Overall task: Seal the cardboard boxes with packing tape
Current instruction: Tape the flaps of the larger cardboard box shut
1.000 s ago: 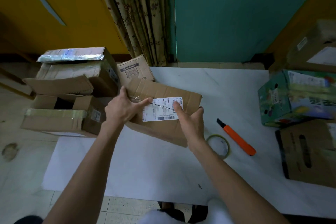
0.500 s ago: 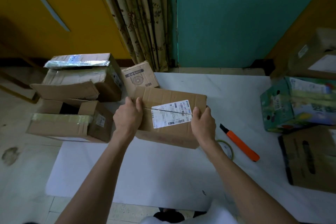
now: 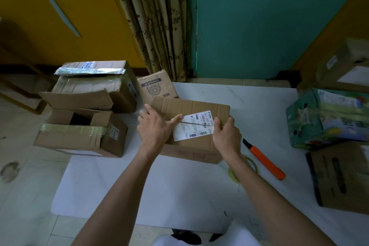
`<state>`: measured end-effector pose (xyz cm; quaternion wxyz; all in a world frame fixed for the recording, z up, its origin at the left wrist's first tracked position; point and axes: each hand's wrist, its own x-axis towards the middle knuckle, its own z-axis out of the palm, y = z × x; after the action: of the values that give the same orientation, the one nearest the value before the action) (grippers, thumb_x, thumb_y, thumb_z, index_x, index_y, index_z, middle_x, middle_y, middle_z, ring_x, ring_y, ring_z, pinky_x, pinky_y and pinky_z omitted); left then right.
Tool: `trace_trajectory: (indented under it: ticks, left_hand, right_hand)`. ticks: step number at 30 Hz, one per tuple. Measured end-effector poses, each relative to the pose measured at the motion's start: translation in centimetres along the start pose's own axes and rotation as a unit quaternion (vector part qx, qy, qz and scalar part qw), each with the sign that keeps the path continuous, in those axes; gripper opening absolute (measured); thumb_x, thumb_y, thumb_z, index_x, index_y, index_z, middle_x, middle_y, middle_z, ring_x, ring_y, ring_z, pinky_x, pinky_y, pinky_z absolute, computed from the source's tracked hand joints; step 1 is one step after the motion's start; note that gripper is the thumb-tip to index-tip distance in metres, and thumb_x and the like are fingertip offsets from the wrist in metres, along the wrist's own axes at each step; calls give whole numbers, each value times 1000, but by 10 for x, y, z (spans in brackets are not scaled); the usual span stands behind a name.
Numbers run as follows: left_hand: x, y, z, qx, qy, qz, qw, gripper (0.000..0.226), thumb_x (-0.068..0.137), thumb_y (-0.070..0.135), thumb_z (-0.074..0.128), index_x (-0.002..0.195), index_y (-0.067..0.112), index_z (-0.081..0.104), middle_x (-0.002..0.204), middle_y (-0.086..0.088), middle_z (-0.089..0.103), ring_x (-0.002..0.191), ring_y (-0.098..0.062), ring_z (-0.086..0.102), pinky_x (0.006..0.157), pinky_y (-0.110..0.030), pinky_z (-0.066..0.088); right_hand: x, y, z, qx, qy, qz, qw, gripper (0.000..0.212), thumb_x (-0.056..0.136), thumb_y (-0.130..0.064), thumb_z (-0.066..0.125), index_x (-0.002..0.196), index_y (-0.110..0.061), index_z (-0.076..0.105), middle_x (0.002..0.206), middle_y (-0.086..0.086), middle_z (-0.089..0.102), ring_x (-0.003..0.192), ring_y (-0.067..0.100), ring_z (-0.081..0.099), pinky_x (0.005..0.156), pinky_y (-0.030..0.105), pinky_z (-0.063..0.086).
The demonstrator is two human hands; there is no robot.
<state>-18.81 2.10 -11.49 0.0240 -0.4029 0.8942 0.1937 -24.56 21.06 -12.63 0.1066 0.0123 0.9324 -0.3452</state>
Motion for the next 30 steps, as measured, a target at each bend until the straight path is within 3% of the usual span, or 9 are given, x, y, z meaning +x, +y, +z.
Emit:
trace_trajectory:
  ticks: [4, 7, 11, 13, 15, 18, 23, 27, 30]
  left_hand:
    - [6, -19, -3, -41, 81, 57, 994, 61, 95, 68, 45, 118, 12, 58, 107, -10, 58, 96, -30, 61, 83, -46, 54]
    - [8, -25, -9, -61, 120, 85, 987, 46, 107, 45, 37, 108, 12, 67, 95, -13, 67, 84, -29, 64, 79, -45, 55]
    - [2, -17, -7, -49, 67, 73, 994, 51, 105, 52, 35, 133, 11, 50, 108, -15, 68, 99, -35, 68, 82, -49, 55]
    - [-4, -13, -5, -32, 5, 53, 998, 100, 89, 78, 46, 157, 10, 19, 140, -14, 56, 119, -35, 61, 94, -54, 53]
    - [-9, -12, -4, -19, -22, 52, 998, 131, 70, 92, 51, 161, 11, 2, 153, -12, 42, 130, -36, 52, 99, -56, 49]
    - [-10, -12, -4, -23, -9, 53, 998, 133, 63, 94, 54, 160, 14, 8, 147, -9, 48, 125, -33, 57, 97, -55, 52]
    - [0, -25, 0, -64, 52, 69, 994, 83, 79, 88, 43, 128, 21, 49, 110, -4, 71, 91, -26, 70, 78, -49, 61]
    - [3, -34, -1, -155, 85, 57, 983, 49, 106, 48, 41, 117, 9, 69, 96, -11, 73, 83, -27, 68, 83, -49, 59]
    - [3, -35, 0, -184, 65, 46, 980, 52, 108, 47, 36, 115, 8, 69, 96, -11, 73, 82, -26, 68, 84, -48, 59]
  right_hand:
    - [-2, 3, -1, 13, 27, -7, 1000, 30, 108, -33, 25, 97, -13, 45, 82, 0, 57, 86, 32, 64, 83, 46, 50]
    - [-6, 7, 1, 83, 42, 26, 995, 42, 106, -44, 30, 99, -10, 53, 80, -1, 63, 82, 28, 68, 76, 46, 55]
    - [-17, 6, 1, 103, -29, 56, 993, 89, 75, -71, 67, 135, -10, 41, 113, 1, 67, 100, 23, 67, 81, 39, 58]
    - [-20, 5, 1, 67, -50, 59, 995, 109, 63, -72, 77, 141, -12, 31, 118, 0, 63, 107, 24, 63, 83, 35, 53]
    - [-19, 6, 1, 59, -48, 58, 995, 100, 64, -70, 78, 135, -12, 34, 113, -1, 62, 104, 23, 63, 81, 34, 52]
    - [-16, 9, 2, 72, -32, 53, 995, 63, 82, -61, 67, 120, -15, 44, 108, -1, 66, 98, 23, 65, 83, 40, 55]
    - [-16, 15, 4, 53, 19, 17, 998, 32, 104, -41, 38, 100, -11, 51, 96, 7, 70, 84, 27, 67, 77, 42, 54]
    - [-19, 21, 12, 96, 112, 13, 989, 41, 105, -36, 36, 73, -15, 51, 68, 0, 61, 64, 22, 59, 62, 38, 47]
    - [-21, 25, 14, 171, 107, 66, 977, 48, 98, -53, 47, 67, -18, 57, 65, -4, 64, 61, 16, 62, 58, 38, 53]
